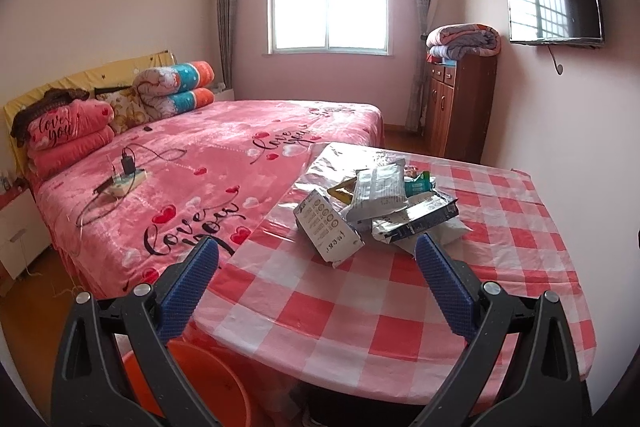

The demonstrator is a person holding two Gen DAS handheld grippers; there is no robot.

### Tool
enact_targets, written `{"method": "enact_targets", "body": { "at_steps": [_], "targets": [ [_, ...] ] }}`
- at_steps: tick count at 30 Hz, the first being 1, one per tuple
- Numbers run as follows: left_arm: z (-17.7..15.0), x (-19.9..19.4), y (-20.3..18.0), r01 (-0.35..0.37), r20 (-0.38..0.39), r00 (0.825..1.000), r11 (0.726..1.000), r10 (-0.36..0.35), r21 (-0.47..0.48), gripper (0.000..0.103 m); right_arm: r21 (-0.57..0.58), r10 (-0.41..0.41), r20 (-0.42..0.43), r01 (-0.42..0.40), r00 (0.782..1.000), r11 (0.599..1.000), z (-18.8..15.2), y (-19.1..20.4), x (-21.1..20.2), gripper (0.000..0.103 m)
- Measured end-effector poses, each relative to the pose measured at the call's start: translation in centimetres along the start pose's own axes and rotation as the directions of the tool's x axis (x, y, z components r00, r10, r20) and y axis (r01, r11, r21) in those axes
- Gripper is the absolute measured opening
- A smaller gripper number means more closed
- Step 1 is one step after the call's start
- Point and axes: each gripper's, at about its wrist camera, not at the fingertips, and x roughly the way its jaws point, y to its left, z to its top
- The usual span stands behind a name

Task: Collect trash
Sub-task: 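Move both tools toward the pile of trash on the checked table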

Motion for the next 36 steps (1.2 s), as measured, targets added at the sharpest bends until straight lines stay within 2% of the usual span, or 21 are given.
{"method": "enact_targets", "body": {
  "at_steps": [6, 21, 30, 36],
  "targets": [
    [0.0, 0.0, 0.0, 0.004, -0.004, 1.000, 1.000, -0.003, 0.002, 0.099, 0.038, -0.039, -0.028, 0.040, 0.999, 0.998, -0.1, -0.9, 0.5, 0.099],
    [-0.3, 0.8, -0.1, 0.033, -0.030, 0.999, 0.999, -0.033, 0.009, 0.099, -0.005, -0.133, -0.086, 0.133, 0.987, 0.991, -1.3, -1.1, 2.5, 0.099],
    [-1.0, 1.4, -0.2, 0.059, -0.035, 0.998, 0.998, -0.058, 0.030, 0.099, -0.030, -0.133, -0.119, 0.131, 0.984, 0.991, -2.0, -0.8, 4.4, 0.099],
    [-1.5, 2.9, -0.8, 0.076, -0.077, 0.994, 0.996, -0.071, 0.056, 0.099, -0.038, -0.129, -0.141, 0.125, 0.982, 0.991, -2.6, -0.8, 6.1, 0.099]
  ]
}}
